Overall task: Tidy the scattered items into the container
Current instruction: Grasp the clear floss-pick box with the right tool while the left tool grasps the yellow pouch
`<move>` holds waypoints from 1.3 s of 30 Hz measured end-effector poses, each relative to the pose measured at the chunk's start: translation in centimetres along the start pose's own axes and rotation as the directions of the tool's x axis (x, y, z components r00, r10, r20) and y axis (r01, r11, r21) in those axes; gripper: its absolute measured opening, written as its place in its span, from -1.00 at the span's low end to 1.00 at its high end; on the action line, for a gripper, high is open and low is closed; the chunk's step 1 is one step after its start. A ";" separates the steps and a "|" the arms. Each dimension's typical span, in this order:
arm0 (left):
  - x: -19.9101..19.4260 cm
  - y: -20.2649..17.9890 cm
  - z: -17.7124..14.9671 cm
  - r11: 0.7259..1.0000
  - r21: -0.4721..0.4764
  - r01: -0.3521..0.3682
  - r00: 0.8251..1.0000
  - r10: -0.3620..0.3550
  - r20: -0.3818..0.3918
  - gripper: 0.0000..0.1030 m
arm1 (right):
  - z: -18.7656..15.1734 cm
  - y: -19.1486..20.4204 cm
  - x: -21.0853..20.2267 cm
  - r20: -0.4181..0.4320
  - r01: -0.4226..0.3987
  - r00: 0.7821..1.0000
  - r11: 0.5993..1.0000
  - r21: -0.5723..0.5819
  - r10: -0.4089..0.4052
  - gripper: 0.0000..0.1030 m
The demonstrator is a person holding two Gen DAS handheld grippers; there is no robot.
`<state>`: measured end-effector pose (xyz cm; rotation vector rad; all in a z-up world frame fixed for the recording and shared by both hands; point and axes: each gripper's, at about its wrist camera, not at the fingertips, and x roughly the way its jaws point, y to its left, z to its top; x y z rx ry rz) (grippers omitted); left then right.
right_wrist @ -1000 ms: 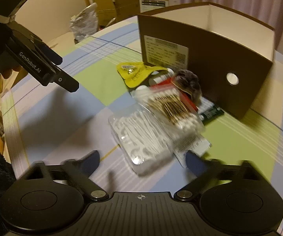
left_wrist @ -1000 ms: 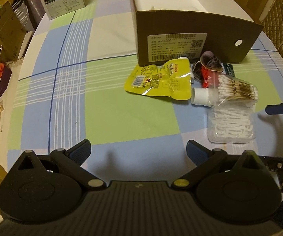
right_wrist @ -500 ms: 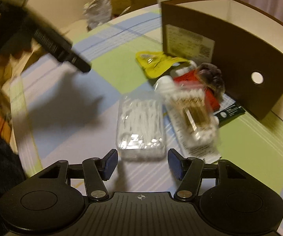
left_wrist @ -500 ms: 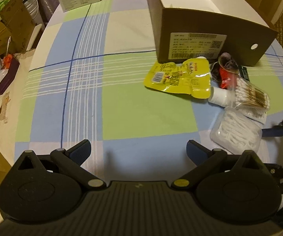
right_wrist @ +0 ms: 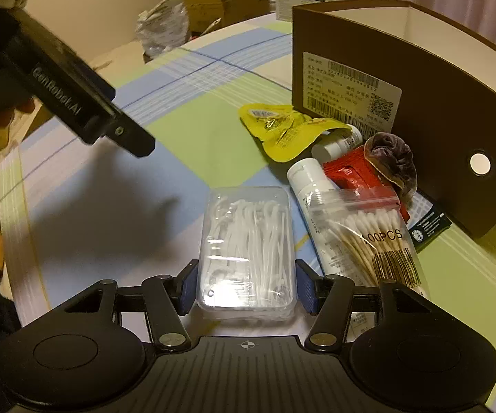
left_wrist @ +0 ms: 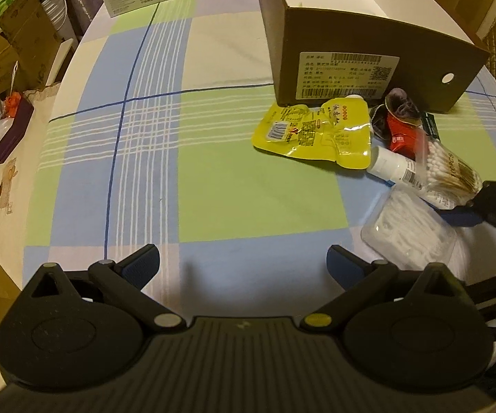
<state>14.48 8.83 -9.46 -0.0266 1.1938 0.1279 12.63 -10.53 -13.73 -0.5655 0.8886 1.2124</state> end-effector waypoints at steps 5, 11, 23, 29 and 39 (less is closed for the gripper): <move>0.3 0.1 0.0 1.000 0.002 0.006 1.000 -0.006 -0.002 0.98 | -1.6 -0.3 -1.5 -0.045 -0.029 0.999 0.999 -0.013 0.029 0.16; 0.6 -1.3 0.0 0.996 0.079 0.035 0.998 -0.039 0.051 0.94 | -4.2 -2.3 -4.1 -0.084 0.003 0.996 0.995 0.103 0.005 0.16; 4.8 -10.7 -2.7 0.656 0.624 -0.425 0.867 0.096 0.490 0.70 | -7.0 -3.6 -7.3 -0.077 0.068 0.996 0.965 0.254 -0.050 0.16; 7.4 -11.2 -1.7 0.562 0.639 -0.525 0.810 0.099 0.578 0.31 | -7.3 -3.7 -7.4 -0.064 0.080 0.996 0.956 0.282 -0.064 0.16; 10.0 -10.3 -0.8 0.465 0.706 -0.534 0.815 0.061 0.576 -0.79 | -7.3 -3.2 -7.3 -0.073 0.106 0.993 0.956 0.274 -0.089 0.16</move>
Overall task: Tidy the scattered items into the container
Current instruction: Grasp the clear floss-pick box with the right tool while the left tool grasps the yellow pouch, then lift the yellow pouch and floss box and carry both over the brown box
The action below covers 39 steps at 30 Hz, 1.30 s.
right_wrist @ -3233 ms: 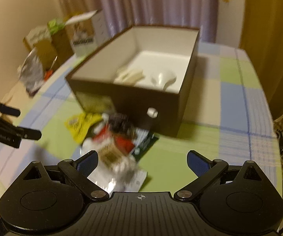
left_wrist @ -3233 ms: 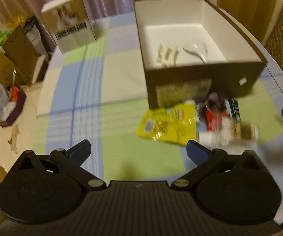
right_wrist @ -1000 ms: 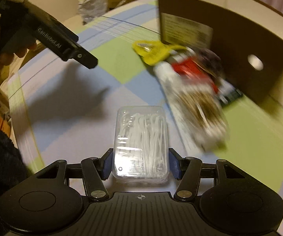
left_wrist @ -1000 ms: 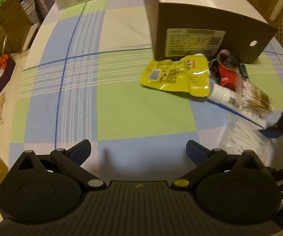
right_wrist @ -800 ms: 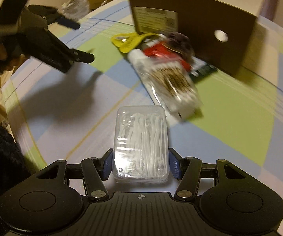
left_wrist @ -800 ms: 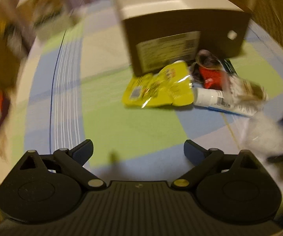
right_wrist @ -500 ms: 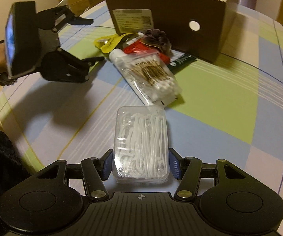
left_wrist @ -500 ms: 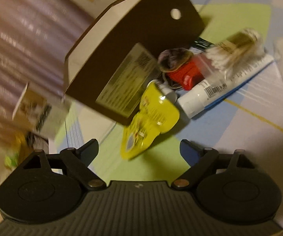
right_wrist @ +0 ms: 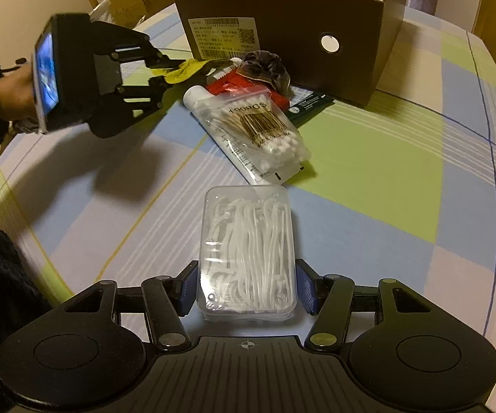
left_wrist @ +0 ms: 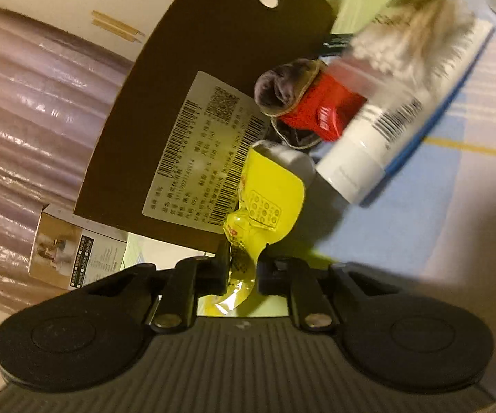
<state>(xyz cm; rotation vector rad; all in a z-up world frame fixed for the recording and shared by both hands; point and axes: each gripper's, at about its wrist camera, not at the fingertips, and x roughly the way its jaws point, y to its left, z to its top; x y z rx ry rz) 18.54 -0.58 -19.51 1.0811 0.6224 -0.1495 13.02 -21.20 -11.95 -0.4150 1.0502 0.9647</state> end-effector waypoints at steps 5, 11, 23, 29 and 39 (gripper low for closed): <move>-1.1 2.4 -0.5 0.991 -0.101 0.082 0.996 -0.085 -0.028 -0.80 | -0.1 0.3 0.0 0.000 0.015 1.000 1.000 -0.009 -0.015 0.16; -3.0 8.5 -1.8 0.855 -0.458 0.241 0.950 -0.304 -0.068 -0.80 | -0.1 1.0 0.3 -0.006 0.055 0.998 0.997 -0.054 -0.055 0.16; -7.7 10.6 -2.6 0.557 -0.757 0.340 0.842 -0.539 -0.018 -0.80 | -0.6 -2.7 -1.5 -0.009 -0.105 0.994 0.960 0.259 0.111 0.15; -8.7 10.9 -1.3 0.522 -0.768 0.370 0.835 -0.549 0.029 -0.80 | -0.9 -4.8 -3.1 0.086 -0.214 0.977 0.879 0.426 0.196 0.15; -9.7 12.3 0.8 0.549 -0.752 0.365 0.860 -0.508 0.046 -0.80 | 1.4 -5.5 -4.8 0.157 -0.249 0.967 0.869 0.428 0.200 0.15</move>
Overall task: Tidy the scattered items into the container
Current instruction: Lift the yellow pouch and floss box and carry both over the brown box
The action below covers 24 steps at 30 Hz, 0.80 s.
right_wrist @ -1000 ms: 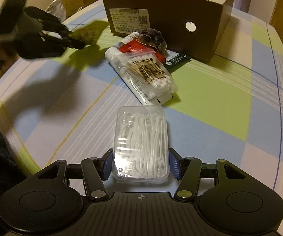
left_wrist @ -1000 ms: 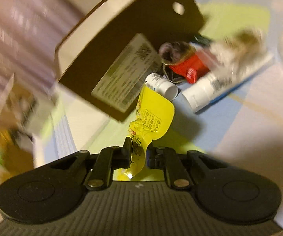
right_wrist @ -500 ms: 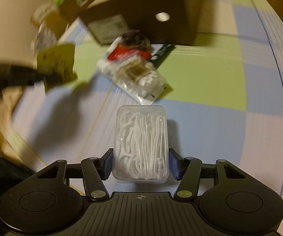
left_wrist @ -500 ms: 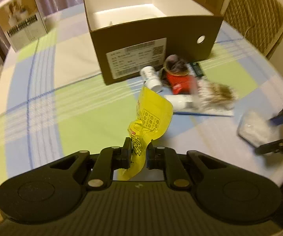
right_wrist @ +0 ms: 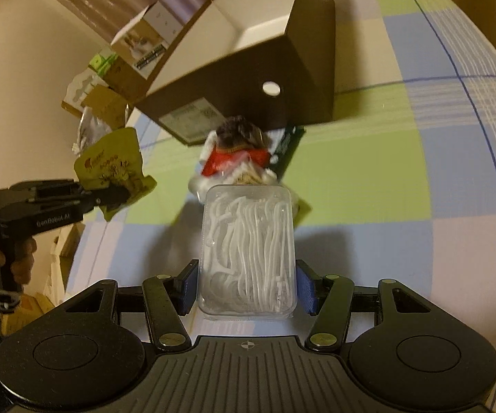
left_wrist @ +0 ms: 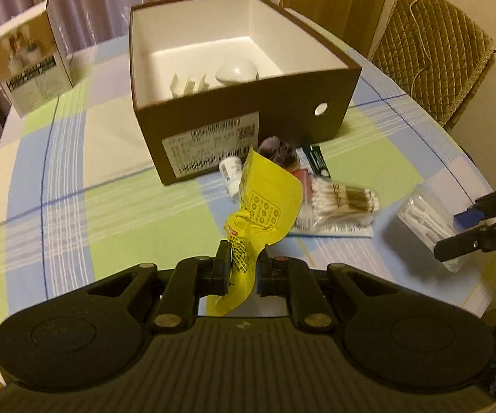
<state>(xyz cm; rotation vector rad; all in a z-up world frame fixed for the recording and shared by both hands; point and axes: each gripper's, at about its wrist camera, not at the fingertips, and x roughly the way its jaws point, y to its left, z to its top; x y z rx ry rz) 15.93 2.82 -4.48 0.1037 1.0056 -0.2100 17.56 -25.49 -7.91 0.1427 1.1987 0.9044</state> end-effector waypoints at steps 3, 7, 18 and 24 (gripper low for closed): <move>-0.2 -0.2 0.5 1.000 0.005 -0.010 1.000 0.009 0.009 -0.80 | 0.5 -0.1 -0.2 0.016 -0.002 1.000 1.000 0.010 0.002 0.15; -0.5 -0.4 1.1 1.000 0.003 -0.010 1.000 0.010 0.026 -0.80 | 1.1 -0.5 -0.4 0.037 -0.034 0.999 0.998 0.050 0.032 0.15; -2.2 -0.9 3.4 1.000 0.007 0.006 0.995 -0.007 0.101 -0.80 | 5.0 0.2 -0.2 0.108 -0.245 0.967 0.958 0.147 0.231 0.15; -3.5 -0.6 5.9 1.000 0.022 0.006 0.986 -0.009 0.169 -0.80 | 8.1 0.9 -0.6 0.174 -0.317 0.941 0.938 0.140 0.291 0.15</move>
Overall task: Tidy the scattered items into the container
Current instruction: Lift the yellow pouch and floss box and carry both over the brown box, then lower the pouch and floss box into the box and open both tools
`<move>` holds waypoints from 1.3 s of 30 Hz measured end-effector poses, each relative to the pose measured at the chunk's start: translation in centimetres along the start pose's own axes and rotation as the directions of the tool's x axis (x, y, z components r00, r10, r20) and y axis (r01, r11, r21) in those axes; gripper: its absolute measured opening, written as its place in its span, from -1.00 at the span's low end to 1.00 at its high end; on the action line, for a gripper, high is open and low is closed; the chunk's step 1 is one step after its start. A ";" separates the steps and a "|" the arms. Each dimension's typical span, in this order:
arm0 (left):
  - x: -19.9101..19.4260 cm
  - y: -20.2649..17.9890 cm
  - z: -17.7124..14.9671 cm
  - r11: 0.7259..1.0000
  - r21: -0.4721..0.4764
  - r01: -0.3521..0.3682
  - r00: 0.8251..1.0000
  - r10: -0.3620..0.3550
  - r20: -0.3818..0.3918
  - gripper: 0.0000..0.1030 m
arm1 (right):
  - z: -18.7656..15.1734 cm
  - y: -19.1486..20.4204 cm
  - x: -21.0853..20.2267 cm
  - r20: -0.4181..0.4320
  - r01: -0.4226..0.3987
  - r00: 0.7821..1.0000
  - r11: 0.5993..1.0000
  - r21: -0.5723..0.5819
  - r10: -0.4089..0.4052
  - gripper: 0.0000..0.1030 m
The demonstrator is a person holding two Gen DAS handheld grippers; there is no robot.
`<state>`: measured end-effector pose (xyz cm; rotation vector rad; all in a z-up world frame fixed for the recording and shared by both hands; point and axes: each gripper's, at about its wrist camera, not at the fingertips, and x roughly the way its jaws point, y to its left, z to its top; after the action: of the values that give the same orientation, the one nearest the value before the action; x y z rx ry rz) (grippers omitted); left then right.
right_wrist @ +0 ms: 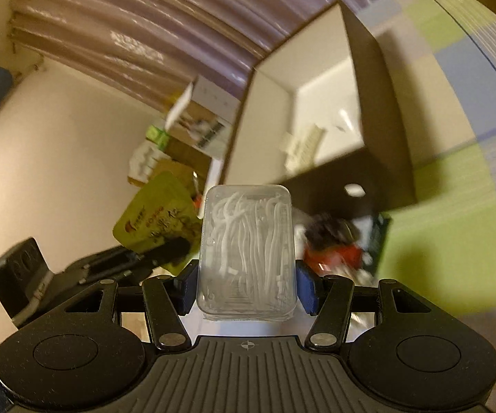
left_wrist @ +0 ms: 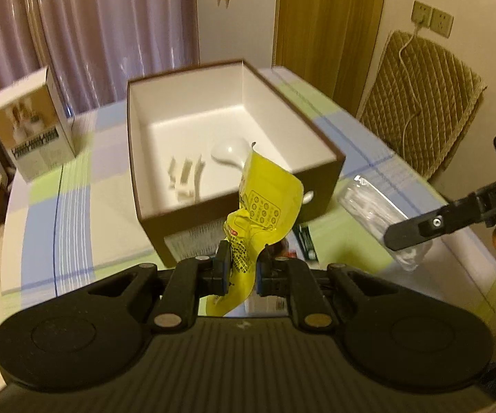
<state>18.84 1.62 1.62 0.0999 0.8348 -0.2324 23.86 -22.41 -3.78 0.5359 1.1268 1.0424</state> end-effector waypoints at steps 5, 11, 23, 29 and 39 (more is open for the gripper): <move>-0.2 0.9 2.3 1.000 0.004 -0.006 0.999 0.006 0.052 -0.80 | 2.8 1.3 0.5 0.041 0.003 0.999 0.999 -0.040 -0.001 0.15; 0.5 2.3 5.5 0.999 0.035 -0.009 0.996 0.006 0.085 -0.80 | 6.4 2.4 2.1 0.069 0.065 0.996 0.993 -0.098 -0.058 0.16; 6.9 4.8 10.6 0.994 0.105 0.003 1.000 0.000 -0.024 -0.80 | 11.1 2.4 9.1 0.011 0.238 0.970 0.928 -0.288 -0.245 0.15; 10.1 5.5 10.9 0.987 0.157 0.032 0.992 -0.013 -0.126 -0.80 | 11.2 1.6 12.5 -0.074 0.275 0.941 0.874 -0.401 -0.330 0.16; 14.4 4.8 9.3 0.961 0.263 0.086 0.956 -0.006 -0.292 -0.80 | 10.8 1.2 17.0 -0.179 0.297 0.845 0.721 -0.626 -0.504 -0.31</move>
<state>36.10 2.23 -2.88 0.3811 1.0941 -0.3836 34.29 -5.34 -6.67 -0.3978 1.0806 1.0336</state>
